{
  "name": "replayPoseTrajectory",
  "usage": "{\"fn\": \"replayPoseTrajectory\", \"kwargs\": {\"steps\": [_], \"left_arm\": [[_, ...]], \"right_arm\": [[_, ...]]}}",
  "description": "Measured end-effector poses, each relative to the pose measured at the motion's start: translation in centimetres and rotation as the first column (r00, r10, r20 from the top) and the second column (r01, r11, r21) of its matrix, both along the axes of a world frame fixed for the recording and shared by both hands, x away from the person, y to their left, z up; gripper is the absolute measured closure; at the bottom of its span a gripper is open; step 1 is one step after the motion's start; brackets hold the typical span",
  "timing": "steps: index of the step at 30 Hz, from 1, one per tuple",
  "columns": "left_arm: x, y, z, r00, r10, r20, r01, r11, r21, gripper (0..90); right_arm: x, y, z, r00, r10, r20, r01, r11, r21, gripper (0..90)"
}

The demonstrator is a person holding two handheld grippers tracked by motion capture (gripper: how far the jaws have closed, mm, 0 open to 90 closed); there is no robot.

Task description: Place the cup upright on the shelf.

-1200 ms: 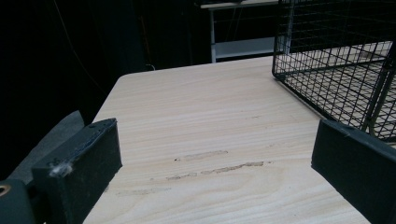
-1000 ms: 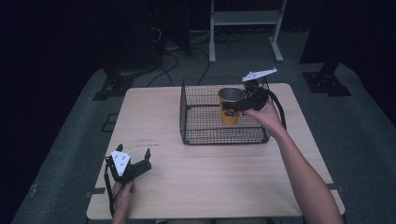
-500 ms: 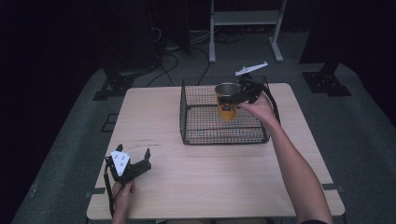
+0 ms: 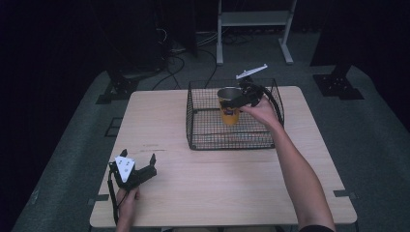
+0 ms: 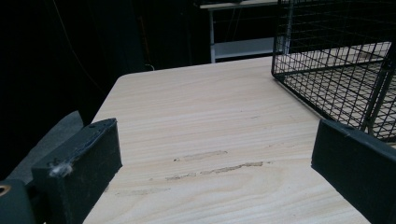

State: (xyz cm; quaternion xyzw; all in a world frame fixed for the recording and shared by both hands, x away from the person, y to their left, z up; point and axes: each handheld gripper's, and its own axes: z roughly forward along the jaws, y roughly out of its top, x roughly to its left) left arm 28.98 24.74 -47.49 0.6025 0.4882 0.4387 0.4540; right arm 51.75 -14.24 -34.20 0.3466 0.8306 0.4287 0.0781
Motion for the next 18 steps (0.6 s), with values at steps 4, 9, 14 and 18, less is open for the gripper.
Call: {"fn": "replayPoseTrajectory", "kwargs": {"steps": [4, 9, 14, 18], "left_arm": [[0.0, 0.0, 0.0, 1.0000, 0.001, -0.001, -0.001, 1.0000, -0.001, 0.8], [0.0, 0.1, 0.0, 1.0000, 0.001, 0.000, -0.001, 1.0000, -0.006, 0.8], [0.0, 0.1, 0.0, 1.0000, 0.000, 0.000, 0.000, 1.0000, -0.005, 0.8], [0.0, 0.1, 0.0, 1.0000, 0.000, 0.001, 0.000, 1.0000, -0.005, 0.8]], "right_arm": [[0.6, 0.4, -1.0, 0.9999, -0.006, -0.013, 0.006, 0.9998, -0.017, 11.9], [0.9, 0.6, -1.7, 0.9998, -0.012, -0.015, 0.011, 0.9989, -0.045, 11.9], [1.4, 0.8, -2.5, 0.9991, -0.028, -0.031, 0.026, 0.9977, -0.062, 11.9], [1.7, 1.0, -3.2, 0.9984, -0.033, -0.046, 0.029, 0.9952, -0.094, 11.7]]}}
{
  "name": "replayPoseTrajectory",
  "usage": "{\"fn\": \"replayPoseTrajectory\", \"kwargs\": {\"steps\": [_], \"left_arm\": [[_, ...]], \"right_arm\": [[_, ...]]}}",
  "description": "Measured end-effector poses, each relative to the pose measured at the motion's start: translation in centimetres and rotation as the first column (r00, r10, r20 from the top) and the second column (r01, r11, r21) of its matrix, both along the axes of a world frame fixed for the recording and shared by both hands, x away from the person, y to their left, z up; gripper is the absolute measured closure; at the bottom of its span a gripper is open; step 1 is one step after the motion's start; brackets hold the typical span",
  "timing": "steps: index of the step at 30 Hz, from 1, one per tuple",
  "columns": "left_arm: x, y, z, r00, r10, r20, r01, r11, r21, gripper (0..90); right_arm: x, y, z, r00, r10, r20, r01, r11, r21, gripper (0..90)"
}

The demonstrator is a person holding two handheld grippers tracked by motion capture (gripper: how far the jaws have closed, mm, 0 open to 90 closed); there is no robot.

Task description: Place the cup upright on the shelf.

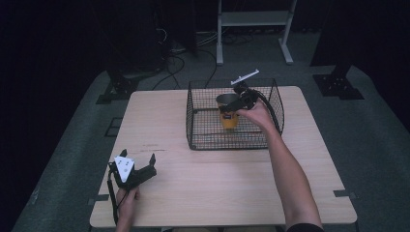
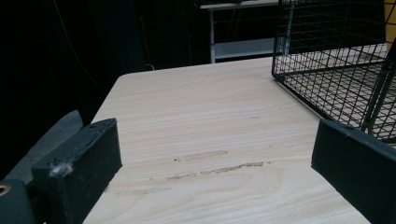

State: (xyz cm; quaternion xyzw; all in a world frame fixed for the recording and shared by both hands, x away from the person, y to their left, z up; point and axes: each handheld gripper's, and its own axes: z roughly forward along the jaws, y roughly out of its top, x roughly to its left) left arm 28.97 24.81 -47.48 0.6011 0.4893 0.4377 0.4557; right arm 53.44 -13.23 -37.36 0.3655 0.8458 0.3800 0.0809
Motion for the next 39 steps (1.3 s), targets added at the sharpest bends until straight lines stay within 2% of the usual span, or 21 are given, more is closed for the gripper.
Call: {"fn": "replayPoseTrajectory", "kwargs": {"steps": [11, 19, 22, 33, 39], "left_arm": [[0.0, 0.0, 0.0, 1.0000, 0.000, 0.000, 0.000, 1.0000, -0.001, 0.8], [0.0, 0.0, 0.0, 1.0000, 0.000, 0.001, 0.000, 1.0000, -0.002, 0.8], [0.0, 0.0, 0.0, 1.0000, 0.000, 0.000, 0.000, 1.0000, 0.000, 0.8], [0.0, 0.0, 0.0, 1.0000, 0.001, 0.001, -0.001, 1.0000, 0.001, 0.8], [0.0, 0.0, 0.0, 1.0000, 0.001, 0.000, -0.001, 1.0000, 0.002, 0.8]], "right_arm": [[0.4, 0.5, -0.9, 0.9999, 0.006, -0.014, -0.006, 0.9994, -0.034, 11.0], [0.3, 0.6, -1.5, 0.9993, 0.024, -0.028, -0.026, 0.9968, -0.075, 10.8], [0.1, 0.6, -1.6, 0.9994, 0.029, -0.019, -0.030, 0.9950, -0.095, 10.7], [-0.2, 0.4, -1.6, 0.9989, 0.045, -0.015, -0.046, 0.9943, -0.096, 9.3], [-0.3, 0.1, -1.5, 0.9984, 0.050, -0.026, -0.052, 0.9937, -0.100, 8.1]]}}
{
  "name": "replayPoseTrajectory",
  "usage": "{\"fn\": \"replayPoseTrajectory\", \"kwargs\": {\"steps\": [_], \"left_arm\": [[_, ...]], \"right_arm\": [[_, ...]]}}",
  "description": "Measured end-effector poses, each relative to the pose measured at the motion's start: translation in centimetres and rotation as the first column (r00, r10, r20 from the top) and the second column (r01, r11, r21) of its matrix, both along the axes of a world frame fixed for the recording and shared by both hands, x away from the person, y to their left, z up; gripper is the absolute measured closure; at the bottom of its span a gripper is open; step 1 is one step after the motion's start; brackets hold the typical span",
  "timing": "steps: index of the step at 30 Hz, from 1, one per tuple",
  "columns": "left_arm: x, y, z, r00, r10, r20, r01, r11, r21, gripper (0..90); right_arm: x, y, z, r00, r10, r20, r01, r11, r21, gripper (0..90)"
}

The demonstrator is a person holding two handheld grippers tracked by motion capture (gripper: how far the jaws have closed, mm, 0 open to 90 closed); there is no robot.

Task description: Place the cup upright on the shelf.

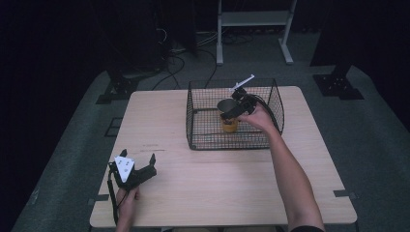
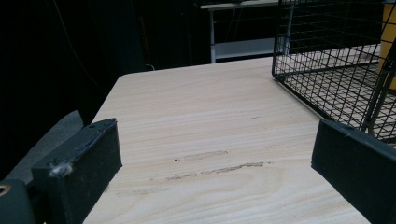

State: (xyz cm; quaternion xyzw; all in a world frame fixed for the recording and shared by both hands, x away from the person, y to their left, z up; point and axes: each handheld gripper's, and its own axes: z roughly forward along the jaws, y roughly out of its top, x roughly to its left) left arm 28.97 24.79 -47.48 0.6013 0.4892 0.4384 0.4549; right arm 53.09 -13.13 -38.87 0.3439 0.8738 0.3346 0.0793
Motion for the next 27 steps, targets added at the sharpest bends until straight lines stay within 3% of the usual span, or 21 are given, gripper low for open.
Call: {"fn": "replayPoseTrajectory", "kwargs": {"steps": [16, 27], "left_arm": [[0.0, 0.0, 0.0, 1.0000, -0.001, 0.000, 0.001, 1.0000, 0.002, 0.8], [0.0, 0.0, 0.0, 1.0000, -0.001, -0.001, 0.001, 1.0000, 0.004, 0.8]], "right_arm": [[-0.1, -0.2, 0.3, 0.9999, -0.010, -0.008, 0.010, 0.9993, 0.036, 2.4], [-0.3, -0.8, 1.7, 0.9982, -0.046, 0.039, 0.042, 0.9952, 0.088, 2.4]]}}
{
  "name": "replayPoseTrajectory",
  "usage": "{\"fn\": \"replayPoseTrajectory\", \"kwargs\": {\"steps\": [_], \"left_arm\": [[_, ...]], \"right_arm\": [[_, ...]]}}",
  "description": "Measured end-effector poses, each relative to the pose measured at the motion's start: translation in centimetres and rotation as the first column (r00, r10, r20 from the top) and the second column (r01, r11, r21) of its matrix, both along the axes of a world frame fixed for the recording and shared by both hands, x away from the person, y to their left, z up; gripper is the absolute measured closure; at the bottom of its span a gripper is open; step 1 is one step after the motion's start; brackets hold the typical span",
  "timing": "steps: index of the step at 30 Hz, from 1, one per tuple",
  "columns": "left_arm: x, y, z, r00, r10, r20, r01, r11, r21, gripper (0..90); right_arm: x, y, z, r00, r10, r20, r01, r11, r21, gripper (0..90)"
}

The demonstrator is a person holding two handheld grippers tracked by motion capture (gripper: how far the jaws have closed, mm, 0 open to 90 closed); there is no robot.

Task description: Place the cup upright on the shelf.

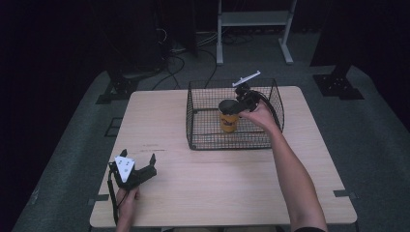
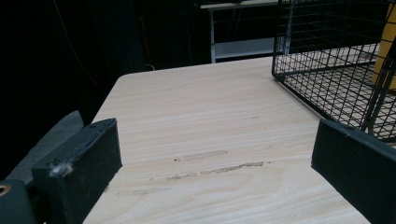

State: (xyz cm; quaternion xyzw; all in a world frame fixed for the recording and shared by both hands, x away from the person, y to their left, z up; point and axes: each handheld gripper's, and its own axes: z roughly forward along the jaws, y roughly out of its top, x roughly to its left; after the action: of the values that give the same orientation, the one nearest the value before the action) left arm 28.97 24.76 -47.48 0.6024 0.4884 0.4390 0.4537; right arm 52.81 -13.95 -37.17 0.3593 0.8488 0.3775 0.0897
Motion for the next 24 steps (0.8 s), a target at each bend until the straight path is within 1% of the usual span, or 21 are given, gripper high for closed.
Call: {"fn": "replayPoseTrajectory", "kwargs": {"steps": [1, 2, 3, 6, 9, 14, 19, 20, 21, 24], "left_arm": [[0.0, 0.0, 0.0, 1.0000, 0.000, 0.000, 0.000, 1.0000, 0.000, 0.8], [0.0, 0.0, 0.0, 1.0000, 0.000, 0.001, 0.000, 1.0000, 0.000, 0.8], [0.0, 0.0, 0.0, 1.0000, 0.000, 0.001, 0.000, 1.0000, 0.000, 0.8], [0.0, -0.1, 0.0, 1.0000, 0.000, 0.002, 0.000, 1.0000, 0.002, 0.8], [0.0, -0.1, 0.0, 1.0000, 0.000, 0.001, 0.000, 1.0000, 0.006, 0.8], [0.1, 0.0, 0.0, 1.0000, 0.001, -0.002, -0.001, 1.0000, 0.002, 0.8], [0.1, -0.1, 0.0, 1.0000, 0.001, -0.002, -0.001, 1.0000, 0.004, 0.8], [0.1, -0.1, 0.0, 1.0000, 0.002, -0.002, -0.002, 1.0000, 0.002, 0.8], [0.1, 0.0, 0.0, 1.0000, 0.003, -0.002, -0.003, 1.0000, 0.003, 0.8], [0.1, 0.0, 0.0, 1.0000, 0.002, -0.003, -0.002, 1.0000, 0.003, 0.8]], "right_arm": [[0.0, 0.0, 0.0, 1.0000, 0.000, 0.000, 0.000, 1.0000, 0.000, 2.4], [0.0, -0.3, 0.4, 0.9999, -0.010, 0.009, 0.010, 0.9995, 0.030, 2.4], [0.0, -0.3, 0.4, 0.9999, -0.010, 0.009, 0.010, 0.9995, 0.030, 2.4], [-0.2, -1.0, 1.1, 0.9998, -0.018, 0.012, 0.017, 0.9985, 0.051, 2.5], [-0.4, -1.2, 1.4, 0.9997, -0.018, 0.014, 0.017, 0.9984, 0.054, 2.5], [-0.6, -2.3, 2.2, 0.9995, -0.027, 0.015, 0.026, 0.9972, 0.070, 2.6], [-1.1, -3.1, 2.7, 0.9996, -0.020, 0.020, 0.018, 0.9965, 0.081, 2.6], [-1.3, -3.5, 3.0, 0.9995, -0.019, 0.026, 0.017, 0.9959, 0.089, 2.6], [-1.3, -3.5, 3.0, 0.9995, -0.019, 0.026, 0.017, 0.9959, 0.089, 2.6], [-1.8, -4.0, 3.4, 0.9995, -0.018, 0.027, 0.015, 0.9930, 0.117, 2.6]]}}
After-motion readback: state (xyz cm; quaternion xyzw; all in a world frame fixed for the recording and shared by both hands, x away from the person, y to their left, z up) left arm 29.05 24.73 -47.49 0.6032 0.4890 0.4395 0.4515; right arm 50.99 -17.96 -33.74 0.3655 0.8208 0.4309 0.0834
